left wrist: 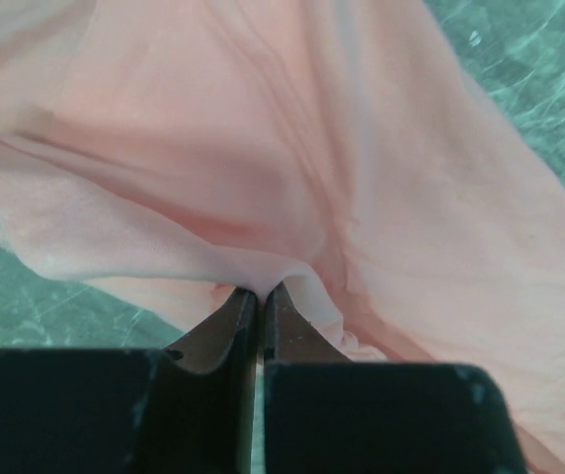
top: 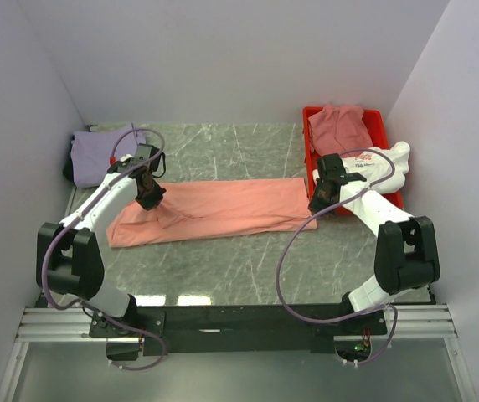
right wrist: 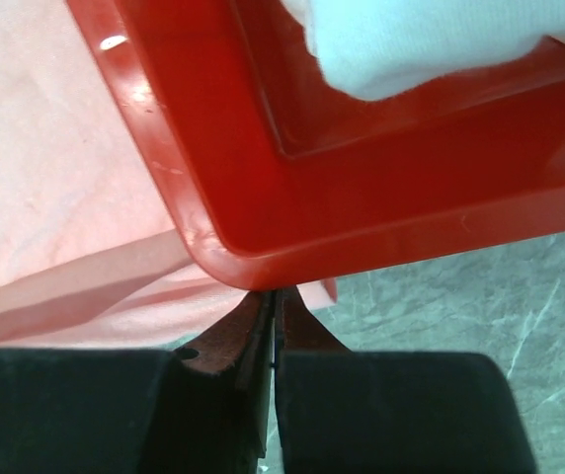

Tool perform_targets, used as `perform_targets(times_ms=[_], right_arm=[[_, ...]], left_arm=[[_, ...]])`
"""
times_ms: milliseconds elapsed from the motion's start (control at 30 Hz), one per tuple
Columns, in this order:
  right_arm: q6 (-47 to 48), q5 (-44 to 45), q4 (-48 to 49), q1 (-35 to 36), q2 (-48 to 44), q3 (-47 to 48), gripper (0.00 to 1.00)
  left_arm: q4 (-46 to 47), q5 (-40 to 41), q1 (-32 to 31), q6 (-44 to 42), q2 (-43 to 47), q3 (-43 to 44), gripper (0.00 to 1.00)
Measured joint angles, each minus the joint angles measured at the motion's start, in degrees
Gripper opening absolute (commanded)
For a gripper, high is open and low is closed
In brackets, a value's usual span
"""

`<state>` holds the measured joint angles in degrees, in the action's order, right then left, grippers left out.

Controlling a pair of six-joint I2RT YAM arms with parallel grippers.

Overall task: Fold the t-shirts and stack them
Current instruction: Fold the tshirt

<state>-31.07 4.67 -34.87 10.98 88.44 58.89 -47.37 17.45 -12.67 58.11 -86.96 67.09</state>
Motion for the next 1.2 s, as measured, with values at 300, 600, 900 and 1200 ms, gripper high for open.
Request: perform_targets(times_ms=[300, 600, 900, 1200], right_arm=[[-0.79, 1.68, -0.31, 0.00, 0.15, 0.04, 0.48], [-0.63, 2.91, 0.28, 2.51, -11.13, -2.29, 0.72], [0.04, 2.58, 3.96, 13.70, -12.68, -2.45, 0.72], [0.28, 0.13, 8.85, 15.67, -4.09, -2.73, 0.72]], left_arm=[[4.22, 0.90, 0.87, -2.16, -6.34, 0.81, 0.89], [9.64, 0.24, 1.07, -1.95, -0.94, -2.19, 0.99], [13.18, -4.72, 1.07, -2.38, 13.49, -14.95, 1.00], [20.17, -6.99, 1.07, -2.05, 10.86, -19.39, 0.78]])
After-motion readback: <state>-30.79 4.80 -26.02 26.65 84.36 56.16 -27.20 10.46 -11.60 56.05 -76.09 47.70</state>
